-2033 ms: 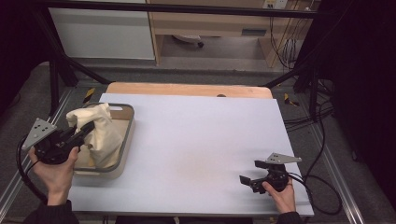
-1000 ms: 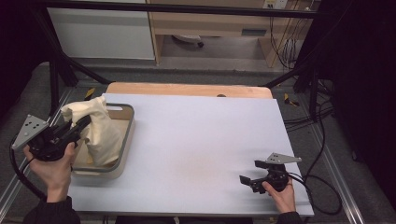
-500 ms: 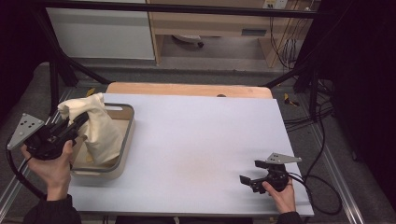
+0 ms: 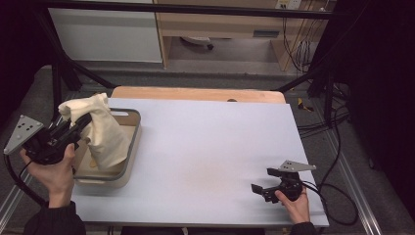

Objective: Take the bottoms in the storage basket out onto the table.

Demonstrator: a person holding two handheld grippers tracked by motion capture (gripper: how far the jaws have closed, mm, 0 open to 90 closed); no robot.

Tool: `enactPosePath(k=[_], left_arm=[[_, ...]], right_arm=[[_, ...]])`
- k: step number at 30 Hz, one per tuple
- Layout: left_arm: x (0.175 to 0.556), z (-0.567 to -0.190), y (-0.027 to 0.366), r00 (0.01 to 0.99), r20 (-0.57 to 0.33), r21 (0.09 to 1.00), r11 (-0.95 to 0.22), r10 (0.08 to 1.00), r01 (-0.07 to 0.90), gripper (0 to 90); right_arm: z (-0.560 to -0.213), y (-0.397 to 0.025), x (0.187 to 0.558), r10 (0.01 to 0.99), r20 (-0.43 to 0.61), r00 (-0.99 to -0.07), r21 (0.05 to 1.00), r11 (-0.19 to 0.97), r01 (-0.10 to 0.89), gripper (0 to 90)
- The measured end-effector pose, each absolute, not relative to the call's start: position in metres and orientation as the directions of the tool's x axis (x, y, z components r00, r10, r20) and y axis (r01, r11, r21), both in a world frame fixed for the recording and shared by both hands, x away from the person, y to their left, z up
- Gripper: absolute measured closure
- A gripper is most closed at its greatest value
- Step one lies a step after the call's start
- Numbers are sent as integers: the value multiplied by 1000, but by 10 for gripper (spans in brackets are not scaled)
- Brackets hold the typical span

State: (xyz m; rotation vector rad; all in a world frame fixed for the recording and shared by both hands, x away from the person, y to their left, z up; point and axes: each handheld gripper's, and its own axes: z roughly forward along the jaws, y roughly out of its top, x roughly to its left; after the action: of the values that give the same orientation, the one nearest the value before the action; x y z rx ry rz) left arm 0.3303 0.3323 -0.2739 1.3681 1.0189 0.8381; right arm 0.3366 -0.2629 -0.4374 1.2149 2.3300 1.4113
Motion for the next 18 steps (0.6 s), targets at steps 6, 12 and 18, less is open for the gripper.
enactPosePath(k=[6, 12, 18], left_arm=[[330, -272, 331, 364, -85, 995, 58, 928, 86, 760], [330, -268, 329, 369, -83, 995, 57, 926, 79, 759], [330, -266, 325, 376, -79, 996, 56, 923, 70, 760]], right_arm=[[-437, -263, 337, 708, 259, -657, 799, 225, 558, 5], [-437, -263, 337, 708, 259, -657, 799, 226, 558, 5], [-438, -263, 336, 708, 260, -656, 798, 225, 559, 5]])
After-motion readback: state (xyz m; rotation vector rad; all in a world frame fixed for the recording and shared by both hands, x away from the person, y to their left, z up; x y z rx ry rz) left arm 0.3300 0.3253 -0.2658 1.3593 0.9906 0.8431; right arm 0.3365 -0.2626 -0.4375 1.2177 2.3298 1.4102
